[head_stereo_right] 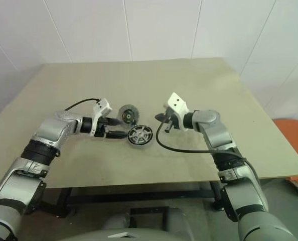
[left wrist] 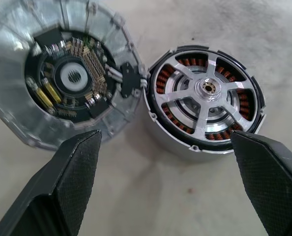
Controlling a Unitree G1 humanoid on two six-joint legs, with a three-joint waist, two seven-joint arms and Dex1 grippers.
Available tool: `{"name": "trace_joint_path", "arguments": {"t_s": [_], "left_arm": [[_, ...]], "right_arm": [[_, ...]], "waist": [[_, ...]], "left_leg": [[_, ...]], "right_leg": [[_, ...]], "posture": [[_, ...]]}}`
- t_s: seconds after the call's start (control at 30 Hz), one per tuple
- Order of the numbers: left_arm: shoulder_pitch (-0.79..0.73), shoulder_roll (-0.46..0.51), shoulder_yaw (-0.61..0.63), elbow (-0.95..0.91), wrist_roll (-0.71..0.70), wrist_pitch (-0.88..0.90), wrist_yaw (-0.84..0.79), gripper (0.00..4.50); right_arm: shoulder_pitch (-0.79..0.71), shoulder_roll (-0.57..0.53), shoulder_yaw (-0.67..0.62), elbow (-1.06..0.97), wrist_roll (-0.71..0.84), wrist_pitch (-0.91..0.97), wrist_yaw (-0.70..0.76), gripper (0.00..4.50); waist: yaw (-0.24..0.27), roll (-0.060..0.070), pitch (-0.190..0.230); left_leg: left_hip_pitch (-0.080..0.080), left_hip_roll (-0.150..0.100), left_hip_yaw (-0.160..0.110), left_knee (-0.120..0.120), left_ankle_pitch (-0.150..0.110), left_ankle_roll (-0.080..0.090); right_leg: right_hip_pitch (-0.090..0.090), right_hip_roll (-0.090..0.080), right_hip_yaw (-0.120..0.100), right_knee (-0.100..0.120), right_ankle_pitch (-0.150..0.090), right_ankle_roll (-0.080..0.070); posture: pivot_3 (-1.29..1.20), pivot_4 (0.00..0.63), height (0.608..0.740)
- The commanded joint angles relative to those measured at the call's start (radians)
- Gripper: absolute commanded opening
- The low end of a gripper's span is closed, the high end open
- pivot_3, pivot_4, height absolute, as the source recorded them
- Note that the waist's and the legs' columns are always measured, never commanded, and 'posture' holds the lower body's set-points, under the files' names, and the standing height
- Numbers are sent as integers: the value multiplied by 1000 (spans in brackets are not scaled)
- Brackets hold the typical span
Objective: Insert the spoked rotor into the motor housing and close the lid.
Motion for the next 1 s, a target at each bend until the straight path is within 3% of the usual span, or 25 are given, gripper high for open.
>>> {"name": "trace_joint_path", "arguments": {"t_s": [0.03,0.13,0.33,0.5,0.63,0.83,1.0], "left_arm": [[-5,-94,101,8,-52,-179,24,4287],[22,-185,134,40,-56,-304,47,3586],[75,-291,113,48,-42,-382,33,1577],[57,-282,15,196,159,-462,152,37],[67,-246,-23,226,223,-463,152,37],[40,-311,194,147,-39,-286,164,37],[20,-308,313,22,-141,-168,244,37]], "right_arm": [[-28,3,-12,-19,7,-1,-3,0],[-25,1,-15,-23,9,4,-5,0],[-19,-18,-19,-35,10,18,-1,0],[-13,-25,-25,-52,13,30,-4,0],[-12,-27,-26,-52,12,32,-6,0],[-35,-11,-52,-35,42,23,-2,0],[-63,2,-79,-58,107,55,26,0]], "waist": [[6,0,0],[5,-1,0],[-1,-1,0],[0,-1,0],[0,-2,-1],[-4,-3,-1],[-2,-5,1]], "left_leg": [[0,0,0,0,0,0],[-1,-1,1,2,0,0],[1,-2,11,1,0,1],[2,-2,11,3,0,1],[3,-1,11,3,0,1],[5,0,12,4,0,1],[1,0,12,6,0,1]], "right_leg": [[0,0,0,0,0,0],[0,-1,2,-1,1,1],[0,1,8,0,3,4],[0,3,8,3,1,6],[0,3,9,3,1,6],[1,3,9,5,1,6],[-5,4,10,12,3,10]], "posture": [[0,0,740],[0,0,740],[0,0,740],[0,0,740],[0,0,740],[0,0,740],[0,0,740]]}}
